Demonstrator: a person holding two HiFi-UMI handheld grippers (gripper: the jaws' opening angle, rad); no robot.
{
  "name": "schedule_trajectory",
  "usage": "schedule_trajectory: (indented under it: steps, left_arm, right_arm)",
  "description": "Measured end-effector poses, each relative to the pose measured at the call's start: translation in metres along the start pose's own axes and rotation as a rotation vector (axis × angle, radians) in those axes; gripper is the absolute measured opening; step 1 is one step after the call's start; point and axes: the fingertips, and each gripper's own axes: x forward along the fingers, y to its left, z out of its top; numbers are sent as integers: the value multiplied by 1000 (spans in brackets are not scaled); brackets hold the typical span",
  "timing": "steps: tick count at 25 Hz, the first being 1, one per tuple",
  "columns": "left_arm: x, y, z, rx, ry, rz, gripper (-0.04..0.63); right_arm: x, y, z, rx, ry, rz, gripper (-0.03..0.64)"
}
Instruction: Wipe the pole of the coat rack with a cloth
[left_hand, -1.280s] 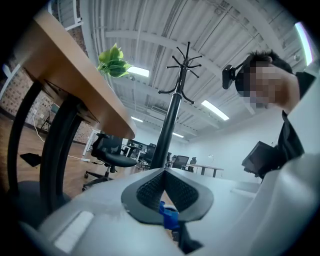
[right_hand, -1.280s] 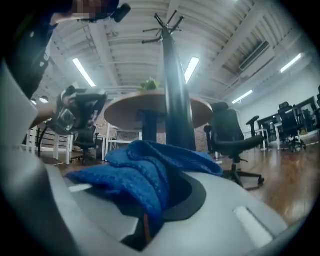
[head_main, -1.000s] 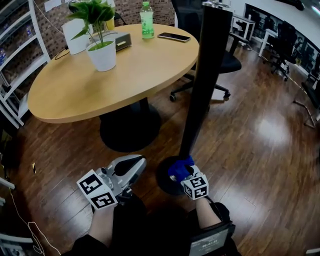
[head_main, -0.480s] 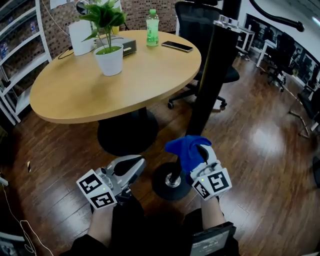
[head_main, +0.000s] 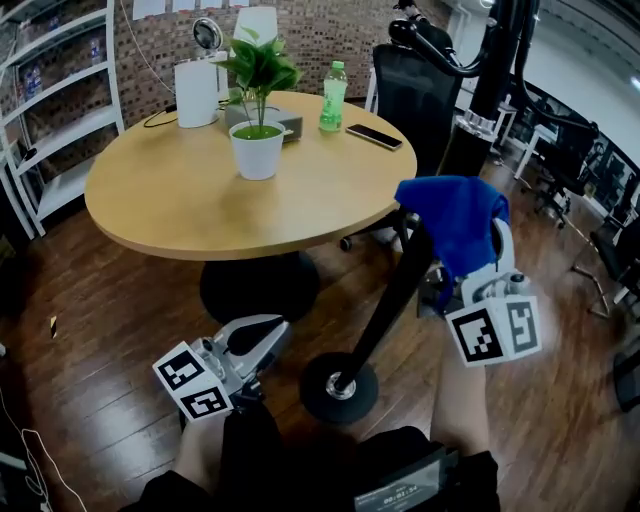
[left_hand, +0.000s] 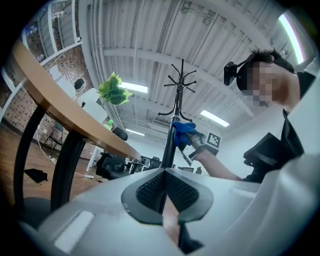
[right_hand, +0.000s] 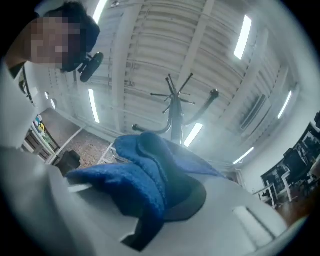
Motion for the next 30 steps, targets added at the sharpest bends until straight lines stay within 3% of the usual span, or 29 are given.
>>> schedule_trajectory:
  steps: [3,6,12,19,24,27,30]
  left_arm:
    - [-1,-2,8,7,-13,-1,2]
    - [1,-3,10,17,-14,-7,2]
    - [12,-5,-12,2,38,-13,2]
    - [16,2,-55,-33,134,-4,2]
    - [17,1,-83,-66,196,0,2]
    - [17,2,-89,-70,209,4,2]
    - [18,2,-87,-70,206,7,2]
  right_arm:
    - [9,-28,24,57,-63,-34,23]
    - [-2,-55,-2,97,-26,-94,23]
    - [-64,-76,-156,262,250,-156,23]
    - [-193,-62,-352,520,575,-218,23]
    - [-283,-38,-441,696,752,-295,23]
    - [-322,-30,-472,738,829,-354,23]
    - [-332,-26,-478,726,873,-359,23]
